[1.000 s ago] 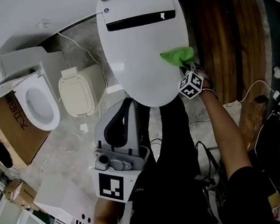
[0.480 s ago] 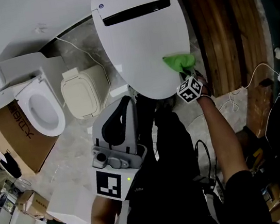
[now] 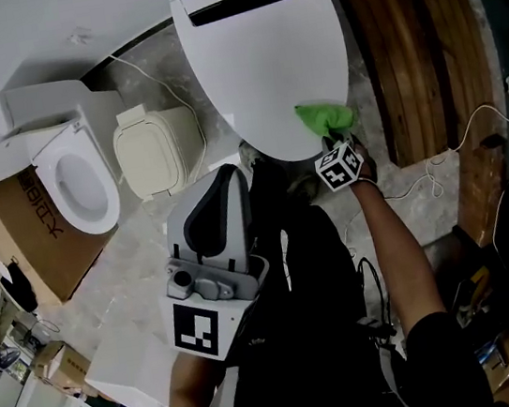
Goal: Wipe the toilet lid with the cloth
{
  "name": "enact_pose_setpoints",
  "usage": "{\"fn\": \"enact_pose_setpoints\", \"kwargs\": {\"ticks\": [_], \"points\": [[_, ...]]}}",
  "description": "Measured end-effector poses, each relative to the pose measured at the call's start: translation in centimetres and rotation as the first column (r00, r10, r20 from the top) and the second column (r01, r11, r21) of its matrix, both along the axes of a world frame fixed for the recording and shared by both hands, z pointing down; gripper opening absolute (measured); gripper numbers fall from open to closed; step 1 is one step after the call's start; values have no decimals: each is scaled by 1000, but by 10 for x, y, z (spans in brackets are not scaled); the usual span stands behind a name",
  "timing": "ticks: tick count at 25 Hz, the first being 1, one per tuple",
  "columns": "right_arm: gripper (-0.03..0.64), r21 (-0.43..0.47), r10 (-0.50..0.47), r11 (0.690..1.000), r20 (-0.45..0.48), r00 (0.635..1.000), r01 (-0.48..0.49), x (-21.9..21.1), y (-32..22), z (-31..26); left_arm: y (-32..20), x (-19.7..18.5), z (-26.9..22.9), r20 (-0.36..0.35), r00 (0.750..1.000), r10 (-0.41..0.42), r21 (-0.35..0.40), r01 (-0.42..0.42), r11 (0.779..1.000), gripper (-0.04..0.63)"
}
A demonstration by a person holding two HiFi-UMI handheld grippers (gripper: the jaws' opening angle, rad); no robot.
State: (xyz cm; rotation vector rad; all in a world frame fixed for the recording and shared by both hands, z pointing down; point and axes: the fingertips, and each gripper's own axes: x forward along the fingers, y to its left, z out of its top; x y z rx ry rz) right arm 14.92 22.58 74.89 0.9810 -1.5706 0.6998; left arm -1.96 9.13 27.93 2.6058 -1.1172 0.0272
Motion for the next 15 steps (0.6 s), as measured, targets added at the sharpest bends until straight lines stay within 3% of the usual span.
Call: {"fn": "enact_pose_setpoints", "kwargs": {"ticks": [8,15], "points": [[64,19,135,991,50,990,-136,-27,28,2,35,-8,6,6,1000,-30,-1,30,1000,3],[64,-14,191,982,91,977,-190,-42,40,3,46,-14,10,3,998,-61,-7,61,998,2]]}}
